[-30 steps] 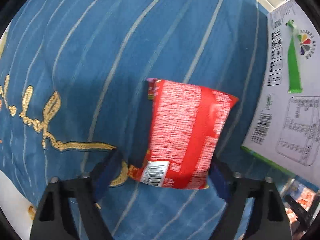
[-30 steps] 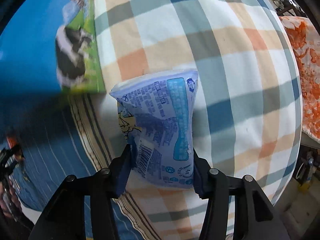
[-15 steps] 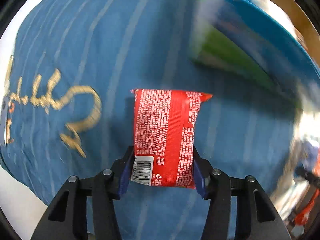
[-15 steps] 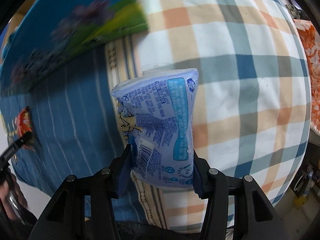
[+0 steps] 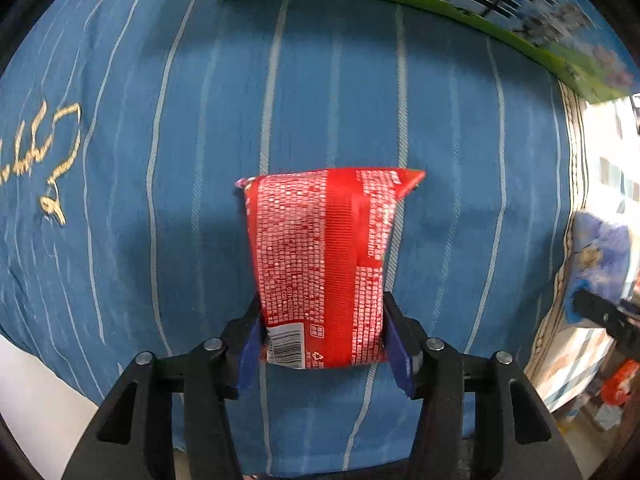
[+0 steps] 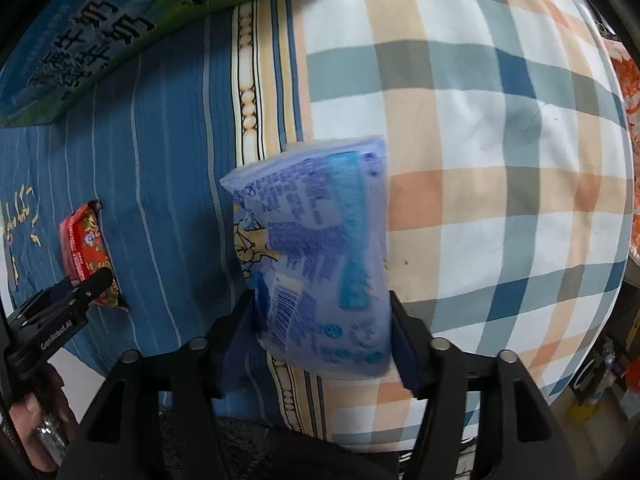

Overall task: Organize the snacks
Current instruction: 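Carry the red packet with left tool while right tool carries blue-white packet into box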

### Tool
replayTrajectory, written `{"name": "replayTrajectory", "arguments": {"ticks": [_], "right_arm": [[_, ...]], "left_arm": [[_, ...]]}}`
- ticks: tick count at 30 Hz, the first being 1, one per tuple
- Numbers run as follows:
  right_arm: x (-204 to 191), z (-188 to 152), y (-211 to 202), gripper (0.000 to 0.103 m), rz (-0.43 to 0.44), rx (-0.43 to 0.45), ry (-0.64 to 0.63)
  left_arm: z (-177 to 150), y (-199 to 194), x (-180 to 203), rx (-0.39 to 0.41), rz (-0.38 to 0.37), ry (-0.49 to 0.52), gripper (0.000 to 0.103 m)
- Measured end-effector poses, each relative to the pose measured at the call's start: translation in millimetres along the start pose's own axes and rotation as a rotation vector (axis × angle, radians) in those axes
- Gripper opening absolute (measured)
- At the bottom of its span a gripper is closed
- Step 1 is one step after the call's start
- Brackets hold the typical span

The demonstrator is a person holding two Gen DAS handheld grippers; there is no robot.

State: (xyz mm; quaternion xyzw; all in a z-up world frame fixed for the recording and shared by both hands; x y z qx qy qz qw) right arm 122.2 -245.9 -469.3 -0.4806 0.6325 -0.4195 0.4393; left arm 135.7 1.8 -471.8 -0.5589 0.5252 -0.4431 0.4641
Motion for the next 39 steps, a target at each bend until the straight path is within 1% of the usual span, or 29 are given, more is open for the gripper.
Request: {"name": "replayTrajectory", "arguments": {"ticks": [1,3,4,5,7,9,11,13,14,15,16,17,18,19,20,22,23,25,26,27,30,34,39], "right_arm": [[6.6,8.4,-6.6,0.069,0.003,0.004,0.003],[11.0,18.4,-17.8,0.081,0.015,0.029,0.023],[11.8,19.9,-21.7,0.083,0.023,0.040,0.031],[13.1,21.7,-24.1,0.084,0.022,0.046,0.043],[13.4,29.0,-27.0,0.084,0.029,0.047,0.058],[12.3,39.1,-24.9,0.084,0.014,0.032,0.065],[11.6,43.7,-19.3,0.084,0.024,0.015,0.074],[5.6,52.0,-13.0,0.083,0.024,0.005,0.075],[4.2,53.2,-12.2,0.080,0.015,0.009,0.071],[7.4,55.5,-11.5,0.068,0.002,0.010,0.069],[5.7,56.3,-9.3,0.064,-0.011,0.011,0.070],[4.0,53.6,-5.3,0.063,-0.018,0.014,0.072],[3.5,53.3,-5.7,0.056,-0.021,0.019,0.071],[2.4,48.1,-0.9,0.052,-0.031,0.023,0.072],[3.2,46.5,-0.4,0.051,-0.034,0.027,0.071],[3.2,45.5,-2.9,0.046,-0.033,0.030,0.068],[2.8,44.8,-5.2,0.043,-0.036,0.034,0.064],[-0.9,51.1,-19.2,0.040,-0.034,0.046,0.055],[-4.0,44.7,-20.8,0.040,-0.033,0.053,0.047],[-9.0,29.5,-20.2,0.039,-0.035,0.063,0.037],[-20.5,23.2,-40.4,0.038,-0.025,0.102,0.006],[-35.8,12.3,-74.8,0.038,0.004,0.165,-0.038],[-48.9,-10.5,-127.8,0.038,0.025,0.256,-0.097]], "left_arm": [[18.3,0.5,-8.6,-0.009,-0.007,-0.013,0.054],[26.4,-1.1,-19.5,-0.015,-0.029,-0.049,0.055],[32.8,-1.0,-32.4,-0.018,-0.038,-0.063,0.056],[37.1,0.6,-42.2,-0.029,-0.055,-0.082,0.057],[44.0,2.2,-48.9,-0.035,-0.070,-0.108,0.057],[57.7,7.8,-60.1,-0.022,-0.050,-0.103,0.057],[64.6,7.5,-54.2,-0.010,-0.021,-0.086,0.055],[68.0,8.0,-45.0,0.003,-0.007,-0.079,0.051],[69.0,7.6,-42.4,0.009,-0.003,-0.079,0.050],[69.4,8.0,-41.4,0.012,0.000,-0.079,0.049],[68.0,5.6,-34.9,0.015,0.004,-0.080,0.048],[67.1,2.5,-27.1,0.019,0.007,-0.079,0.048],[58.7,3.1,-15.6,0.023,0.009,-0.080,0.047],[57.5,2.3,-15.3,0.028,0.009,-0.082,0.046],[47.6,-4.8,-6.3,0.031,0.012,-0.081,0.046],[45.1,-10.7,-6.3,0.049,0.024,-0.075,0.046],[37.0,-19.6,-4.7,0.058,0.025,-0.072,0.046],[29.0,-32.1,-3.5,0.074,0.029,-0.063,0.046],[20.9,-38.9,-2.9,0.091,0.030,-0.054,0.046],[17.1,-45.7,0.2,0.104,0.035,-0.044,0.046],[10.2,-68.7,9.4,0.153,0.038,-0.014,0.046],[2.3,-105.7,21.7,0.225,0.016,0.009,0.046],[-6.6,-167.1,33.4,0.327,-0.036,0.036,0.045]]}}
Point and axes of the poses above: each gripper's, at about its wrist camera, not at the fingertips, and y roughly the way its jaws point, x to its right, z to its top, the point moved 1 cm from there along y, roughly the way its jaws point, and after that the axes turned 2 degrees about -y, right-handed, at the moved point
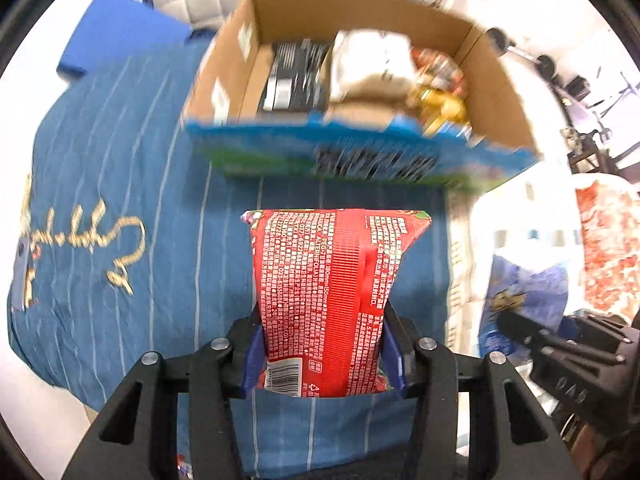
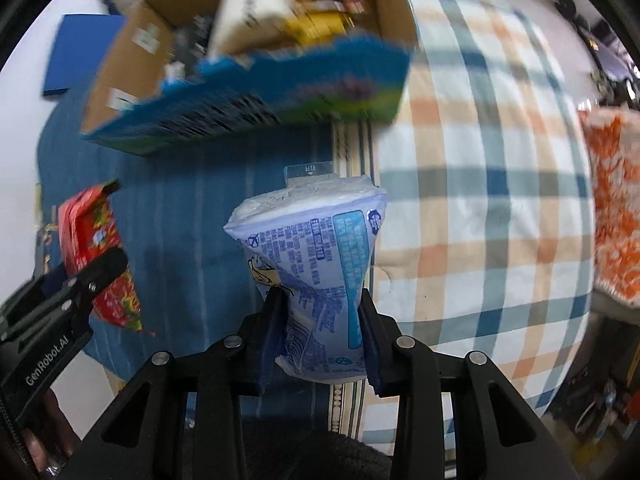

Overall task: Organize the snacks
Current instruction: 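Carry the red packet with left tool while right tool carries blue-white packet into box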

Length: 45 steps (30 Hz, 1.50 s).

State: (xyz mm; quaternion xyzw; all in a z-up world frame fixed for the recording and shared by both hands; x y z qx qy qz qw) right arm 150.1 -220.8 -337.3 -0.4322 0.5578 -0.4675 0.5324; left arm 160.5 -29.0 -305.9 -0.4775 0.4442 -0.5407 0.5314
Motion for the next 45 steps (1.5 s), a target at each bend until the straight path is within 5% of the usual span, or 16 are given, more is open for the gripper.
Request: {"name": "replayTrajectory", "arguments": {"ticks": [10,22,34,45], "right_arm": [[-18.4,0.8,-84.9,0.038,0.018,0.147,-0.054],[-27.3,16.5,-139.2,0.038,0.060,0.254,-0.050],[-39.6,90.5,-130.9,0.038,0.085,0.267,-0.060],[-52.7,172.7,-69.6,0.038,0.099,0.183,-0.036]], "left_arm": [[31.1,-80.6,6.7,0.145,-0.039,0.032,0.045],[47.4,-114.0,-2.6,0.199,-0.066,0.026,0.045],[111.8,-101.6,-12.6,0.187,-0.101,0.029,0.046],[190.1,-37.4,-19.3,0.090,-0.075,0.056,0.046]]}}
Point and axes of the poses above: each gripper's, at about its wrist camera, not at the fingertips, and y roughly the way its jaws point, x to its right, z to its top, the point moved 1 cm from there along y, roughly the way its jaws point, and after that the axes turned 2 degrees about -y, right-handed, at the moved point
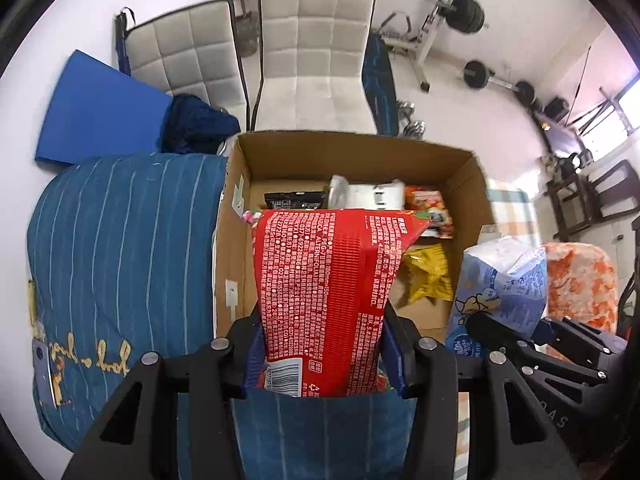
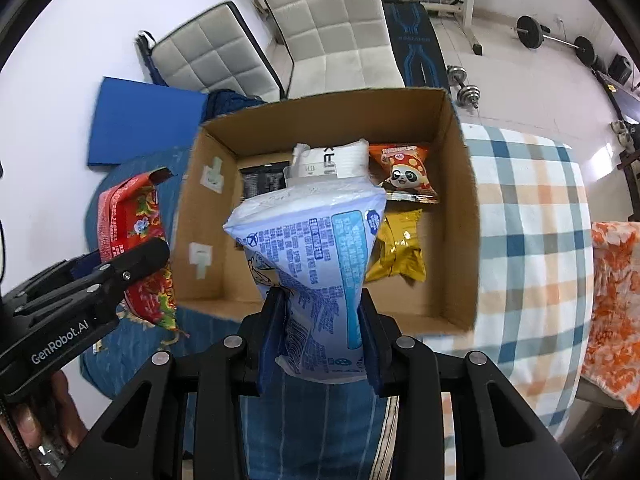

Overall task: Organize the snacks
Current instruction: 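Carry the red packet with left tool while right tool carries blue-white packet into box, then lower both packets into the box and open both tools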

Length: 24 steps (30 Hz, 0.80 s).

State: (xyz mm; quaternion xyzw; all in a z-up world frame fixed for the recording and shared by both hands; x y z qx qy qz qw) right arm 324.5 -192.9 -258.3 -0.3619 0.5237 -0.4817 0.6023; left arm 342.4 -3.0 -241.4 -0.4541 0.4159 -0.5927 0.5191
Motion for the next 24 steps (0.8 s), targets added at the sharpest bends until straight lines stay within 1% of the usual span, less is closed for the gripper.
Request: {"name": "replayTrajectory", "arguments": {"ticks": [2,5,8,10,11,15,19,24], "right_arm": [[-0.8,8.1,19.0,0.038,0.002,-0.018,0.003],[-1.3,16.8,45.8,0.038,-0.025,-0.036,0.003],[-0.4,20.9,69.8,0.038,-0.032,-0.069,0.014],[1.2,23.1,84.8,0.038,-0.042,-0.086,0.019],[2.6,23.7,91.3,0.038,-0.044,-0.094,0.025],[6.2,26.2,123.9,0.038,-0.028,-0.145,0.035],[7.4,25.4,145.3,0.038,-0.038,-0.173,0.036],[2.1,25.4,167.5,0.040,-0.024,-0.211,0.040]], "left_arm": [[9.6,16.5,-5.2,-0.030,0.001,-0.009,0.046],[20.6,44.1,-12.0,-0.083,0.006,-0.019,0.046],[25.5,72.5,-17.9,-0.131,0.026,-0.026,0.046],[27.3,89.0,-20.4,-0.168,0.023,-0.032,0.046],[26.8,100.6,-23.6,-0.195,0.021,-0.044,0.046],[23.6,128.6,-26.8,-0.259,0.026,-0.046,0.046],[21.2,149.3,-30.7,-0.310,0.019,-0.061,0.046],[15.1,169.4,-34.0,-0.370,0.002,-0.079,0.046]]}}
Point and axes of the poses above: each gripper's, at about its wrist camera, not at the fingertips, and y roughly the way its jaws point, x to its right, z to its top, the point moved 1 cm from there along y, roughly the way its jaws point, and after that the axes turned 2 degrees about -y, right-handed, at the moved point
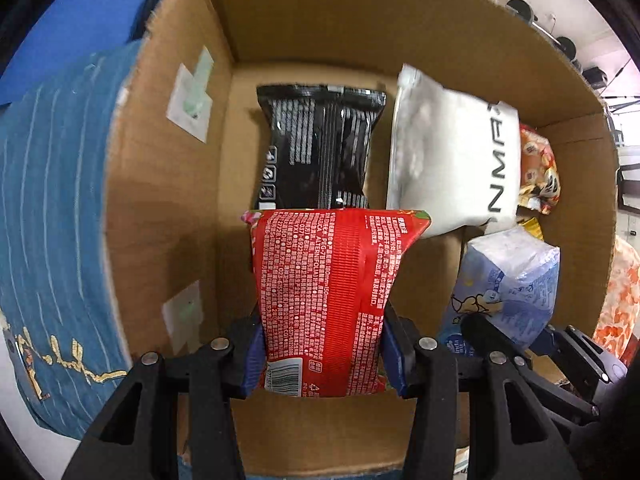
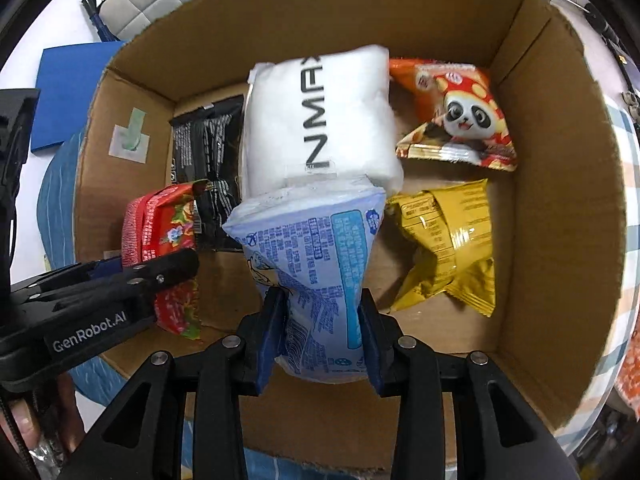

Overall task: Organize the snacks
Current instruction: 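Lower both packets into the box and open both tools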

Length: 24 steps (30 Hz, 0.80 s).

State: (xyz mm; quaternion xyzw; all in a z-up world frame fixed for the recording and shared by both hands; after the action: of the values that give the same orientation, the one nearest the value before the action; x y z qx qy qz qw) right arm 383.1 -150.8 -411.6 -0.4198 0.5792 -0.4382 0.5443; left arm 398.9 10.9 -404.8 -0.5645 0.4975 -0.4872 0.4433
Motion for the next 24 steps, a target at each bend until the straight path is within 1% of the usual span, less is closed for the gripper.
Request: {"name": "replayTrajectory", "arguments": {"ticks": [2,7,10,11,13,16,21,24], "right_arm": [[-1.3,0.8,7.5,0.041,0.005,-0.017,0.001],[-6.0,2.7,21.8,0.049,0.003,-0.057,-0.011],[-11.9,2.5,25.2,0.054,-0.016,-0.058,-0.025],[-12.7,2.2,24.6,0.057,-0.018,-0.056,-0.028],[-15.0,1.6,21.6,0.058,-0.022,-0.047,-0.032],[-24.1,4.5,10.0,0.059,-0.029,-0.034,-0.040],[-25.8,2.8,-7.5,0.060,-0.041,-0.004,-0.043],[-25.3,-0.7,-19.9,0.060,-0.055,0.021,-0.045]], "left_arm": [[-1.2,6.5,-0.1,-0.017,0.003,0.001,0.046],[1.1,13.6,-0.5,-0.030,0.003,0.002,0.046],[2.1,11.4,1.4,-0.033,0.001,-0.011,0.047],[1.1,10.1,1.2,-0.034,-0.001,-0.020,0.047],[-0.6,3.6,-0.4,-0.021,-0.010,-0.031,0.049],[-3.1,-10.2,0.6,0.011,0.010,-0.020,0.053],[-10.7,-39.0,5.8,0.074,0.031,-0.008,0.053],[-20.2,-57.2,8.4,0.113,0.029,-0.005,0.056]]}}
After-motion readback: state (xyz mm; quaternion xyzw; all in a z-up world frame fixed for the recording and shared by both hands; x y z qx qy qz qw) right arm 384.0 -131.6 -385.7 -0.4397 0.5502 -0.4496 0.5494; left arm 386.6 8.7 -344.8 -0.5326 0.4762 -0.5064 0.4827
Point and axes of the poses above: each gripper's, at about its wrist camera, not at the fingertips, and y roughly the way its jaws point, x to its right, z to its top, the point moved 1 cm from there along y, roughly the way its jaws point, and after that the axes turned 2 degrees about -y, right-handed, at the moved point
